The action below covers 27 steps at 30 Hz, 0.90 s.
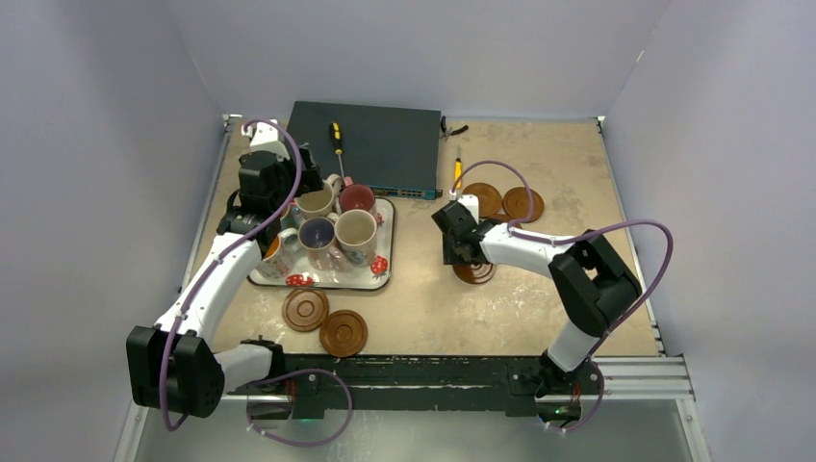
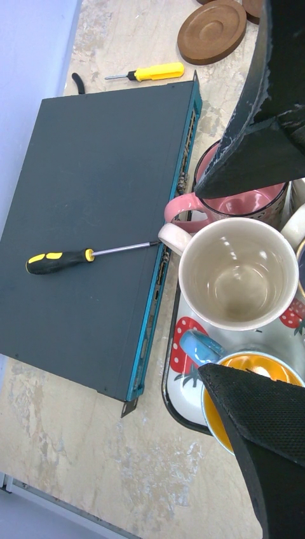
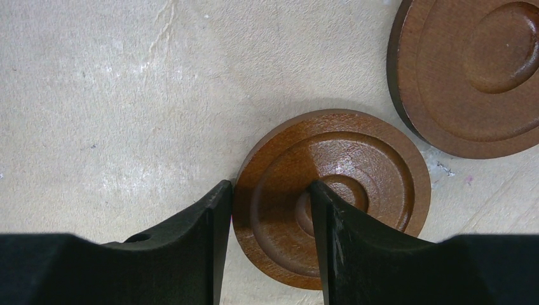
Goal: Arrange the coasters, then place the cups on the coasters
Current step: Move the coaster to the center of the board.
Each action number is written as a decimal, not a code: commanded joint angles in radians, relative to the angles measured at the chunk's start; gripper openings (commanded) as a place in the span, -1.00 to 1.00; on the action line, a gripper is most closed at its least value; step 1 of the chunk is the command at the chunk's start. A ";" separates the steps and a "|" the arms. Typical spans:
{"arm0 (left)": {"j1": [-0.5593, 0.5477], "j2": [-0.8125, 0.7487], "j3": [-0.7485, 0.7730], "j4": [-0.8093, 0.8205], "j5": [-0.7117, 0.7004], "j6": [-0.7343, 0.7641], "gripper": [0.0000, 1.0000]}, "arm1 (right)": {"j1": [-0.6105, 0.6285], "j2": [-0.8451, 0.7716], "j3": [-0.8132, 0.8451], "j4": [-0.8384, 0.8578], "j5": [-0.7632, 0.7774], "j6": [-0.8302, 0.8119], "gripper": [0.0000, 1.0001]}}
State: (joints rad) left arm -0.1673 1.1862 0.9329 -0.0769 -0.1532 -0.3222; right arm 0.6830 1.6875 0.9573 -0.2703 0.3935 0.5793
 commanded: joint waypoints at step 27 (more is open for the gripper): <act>-0.007 -0.007 0.017 0.009 -0.026 0.014 0.91 | -0.031 -0.164 0.028 -0.003 -0.095 -0.061 0.38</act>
State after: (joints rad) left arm -0.1673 1.1862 0.9329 -0.0772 -0.1623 -0.3218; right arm 0.6537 1.6051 0.9421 -0.2565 0.3435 0.5549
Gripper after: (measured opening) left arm 0.960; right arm 0.665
